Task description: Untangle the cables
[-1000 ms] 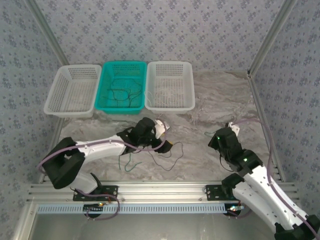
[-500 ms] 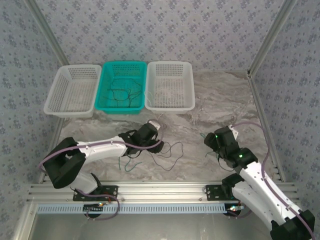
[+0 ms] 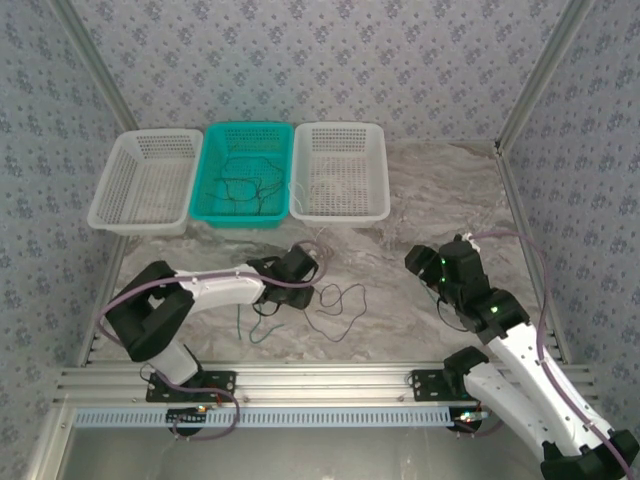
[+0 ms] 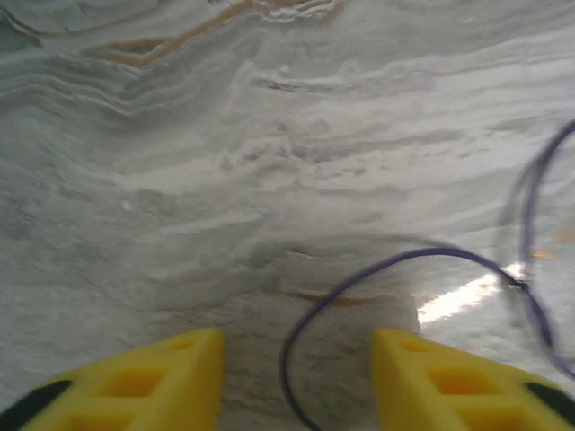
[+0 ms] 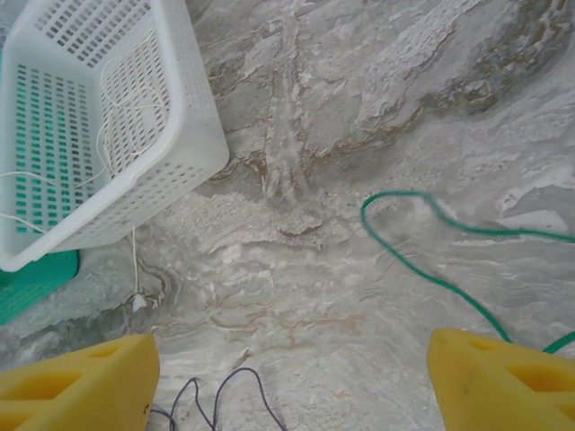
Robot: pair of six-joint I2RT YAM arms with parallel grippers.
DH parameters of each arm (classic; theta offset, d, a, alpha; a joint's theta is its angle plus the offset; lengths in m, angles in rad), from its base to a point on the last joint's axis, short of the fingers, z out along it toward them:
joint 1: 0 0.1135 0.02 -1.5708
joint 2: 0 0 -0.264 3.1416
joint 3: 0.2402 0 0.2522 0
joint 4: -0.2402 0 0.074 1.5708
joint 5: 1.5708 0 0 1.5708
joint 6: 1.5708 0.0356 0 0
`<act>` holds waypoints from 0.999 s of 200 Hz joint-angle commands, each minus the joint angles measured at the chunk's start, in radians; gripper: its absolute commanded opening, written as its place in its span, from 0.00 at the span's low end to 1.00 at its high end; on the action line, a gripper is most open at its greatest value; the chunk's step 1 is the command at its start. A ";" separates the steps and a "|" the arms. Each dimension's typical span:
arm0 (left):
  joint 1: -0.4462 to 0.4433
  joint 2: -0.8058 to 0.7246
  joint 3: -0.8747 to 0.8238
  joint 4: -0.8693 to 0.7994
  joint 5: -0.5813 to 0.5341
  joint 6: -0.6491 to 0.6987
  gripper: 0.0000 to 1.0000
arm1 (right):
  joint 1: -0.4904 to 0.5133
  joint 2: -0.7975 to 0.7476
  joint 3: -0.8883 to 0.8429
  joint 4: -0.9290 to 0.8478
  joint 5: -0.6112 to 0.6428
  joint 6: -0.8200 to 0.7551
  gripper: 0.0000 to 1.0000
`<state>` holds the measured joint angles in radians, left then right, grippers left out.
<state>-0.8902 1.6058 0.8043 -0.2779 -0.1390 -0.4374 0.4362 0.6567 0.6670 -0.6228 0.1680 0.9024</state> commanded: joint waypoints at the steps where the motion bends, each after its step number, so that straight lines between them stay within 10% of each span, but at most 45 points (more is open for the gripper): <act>1: -0.002 0.025 0.017 0.026 0.041 0.009 0.28 | 0.003 -0.011 -0.019 0.017 -0.045 0.018 0.79; 18: -0.006 0.005 0.011 0.030 0.035 0.012 0.00 | 0.006 -0.012 -0.018 0.017 -0.040 0.018 0.79; 123: 0.039 -0.519 0.154 0.012 0.096 0.105 0.00 | 0.007 -0.020 -0.034 0.049 -0.029 0.018 0.79; 200: 0.270 -0.418 0.724 -0.025 0.209 0.340 0.00 | 0.006 -0.028 -0.044 0.057 -0.028 0.019 0.79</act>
<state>-0.7002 1.1271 1.3540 -0.3012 -0.0158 -0.1917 0.4374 0.6392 0.6308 -0.5743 0.1410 0.9062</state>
